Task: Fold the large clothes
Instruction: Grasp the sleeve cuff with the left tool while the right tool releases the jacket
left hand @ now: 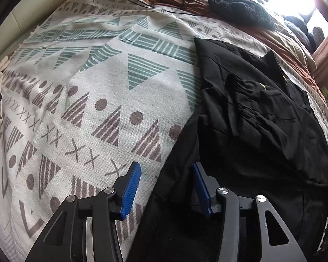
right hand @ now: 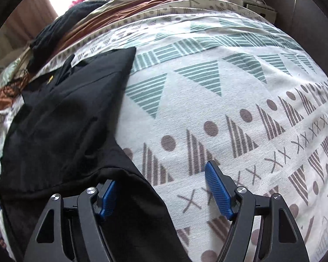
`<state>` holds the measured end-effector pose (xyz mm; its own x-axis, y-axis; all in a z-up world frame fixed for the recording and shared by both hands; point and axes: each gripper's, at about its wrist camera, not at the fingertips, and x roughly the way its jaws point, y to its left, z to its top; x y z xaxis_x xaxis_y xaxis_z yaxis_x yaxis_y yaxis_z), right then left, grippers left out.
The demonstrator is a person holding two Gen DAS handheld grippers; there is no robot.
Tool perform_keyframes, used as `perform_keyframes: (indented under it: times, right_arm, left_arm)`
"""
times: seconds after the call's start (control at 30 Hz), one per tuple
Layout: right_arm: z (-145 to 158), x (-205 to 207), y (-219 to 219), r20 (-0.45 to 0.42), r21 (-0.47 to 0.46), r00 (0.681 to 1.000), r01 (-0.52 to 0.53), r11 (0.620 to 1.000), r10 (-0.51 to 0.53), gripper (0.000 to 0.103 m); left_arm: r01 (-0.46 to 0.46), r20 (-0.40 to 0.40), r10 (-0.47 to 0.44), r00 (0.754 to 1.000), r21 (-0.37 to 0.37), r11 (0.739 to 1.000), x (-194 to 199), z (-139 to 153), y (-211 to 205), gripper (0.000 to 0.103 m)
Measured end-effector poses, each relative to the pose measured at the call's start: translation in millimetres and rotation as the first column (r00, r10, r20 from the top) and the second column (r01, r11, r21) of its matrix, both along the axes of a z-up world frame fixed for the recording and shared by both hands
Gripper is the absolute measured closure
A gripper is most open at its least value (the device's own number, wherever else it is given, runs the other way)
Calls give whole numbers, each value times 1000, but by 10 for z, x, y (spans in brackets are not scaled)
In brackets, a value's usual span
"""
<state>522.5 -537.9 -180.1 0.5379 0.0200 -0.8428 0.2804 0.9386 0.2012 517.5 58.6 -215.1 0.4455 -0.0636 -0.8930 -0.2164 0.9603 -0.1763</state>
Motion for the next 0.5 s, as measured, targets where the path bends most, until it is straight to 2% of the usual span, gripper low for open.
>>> perform_keyframes:
  times: [0.13, 0.23, 0.33, 0.4, 0.5]
  right_arm:
    - [-38, -83, -176, 45, 149, 997, 61, 987, -69, 30]
    - [-27, -124, -223, 60, 198, 991, 106, 975, -120, 30]
    - [14, -159, -47, 45, 81, 993, 105, 991, -109, 31]
    - [15, -164, 65, 16, -13, 998, 64, 998, -64, 31]
    - [60, -217, 220, 2, -91, 1000, -12, 996, 12, 31]
  left_arm:
    - [-17, 4, 17, 1000, 15, 1000, 32, -10, 39, 52]
    - [-32, 3, 32, 999, 7, 999, 32, -8, 79, 53]
    - [-37, 4, 37, 999, 8, 999, 4, 33, 91, 53]
    - [-32, 18, 31, 999, 15, 999, -28, 101, 72, 53]
    - [-15, 53, 14, 999, 22, 1000, -44, 233, -2, 53]
